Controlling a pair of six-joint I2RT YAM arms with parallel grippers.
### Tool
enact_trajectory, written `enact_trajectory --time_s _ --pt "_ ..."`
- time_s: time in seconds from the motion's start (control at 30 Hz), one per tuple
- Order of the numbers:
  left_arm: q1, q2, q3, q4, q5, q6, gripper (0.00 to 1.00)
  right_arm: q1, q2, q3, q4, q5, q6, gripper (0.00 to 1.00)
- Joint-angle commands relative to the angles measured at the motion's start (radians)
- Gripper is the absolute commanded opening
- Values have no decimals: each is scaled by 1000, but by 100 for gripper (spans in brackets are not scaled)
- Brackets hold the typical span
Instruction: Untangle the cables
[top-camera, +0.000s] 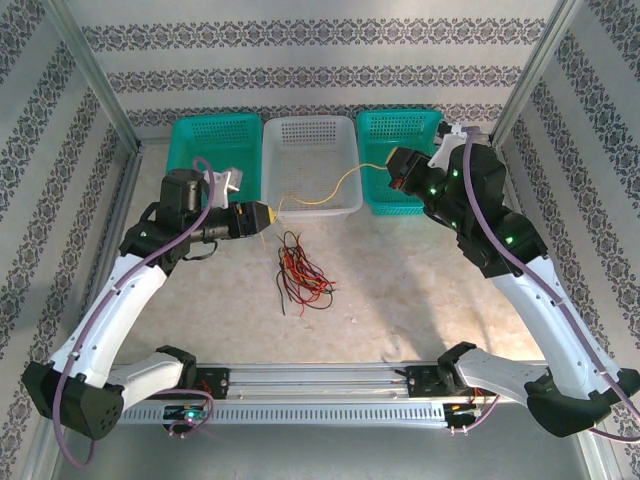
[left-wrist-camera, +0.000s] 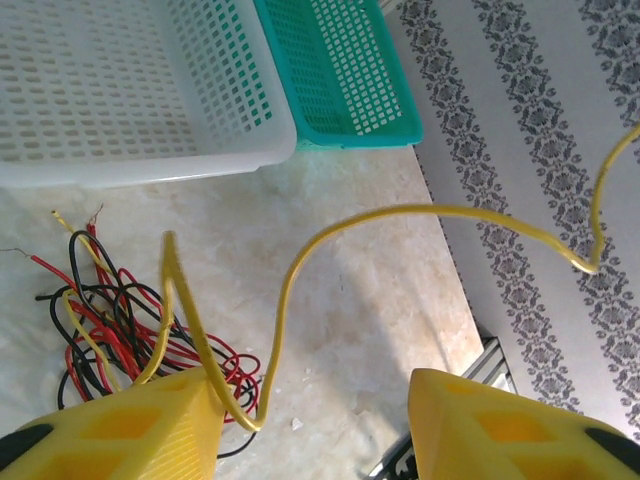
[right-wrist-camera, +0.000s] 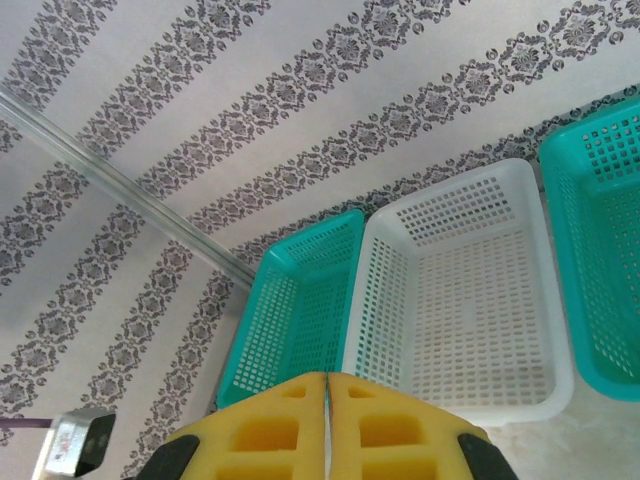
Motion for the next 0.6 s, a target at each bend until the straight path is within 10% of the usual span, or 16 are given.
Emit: enact_trajectory --time_s 0.0,0.33,0.47,0.57 --pt "-4 13 -11 75 -23 -28 47 12 -3 21 33 -25 -15 0" --pt "12 21 -18 147 -41 -81 2 12 -8 17 31 -27 -18 0" --pt "42 14 -22 168 -75 -113 0 11 -11 5 33 -12 -16 2" --pt "95 -14 -50 196 -165 -194 0 5 -34 -20 14 55 -1 40"
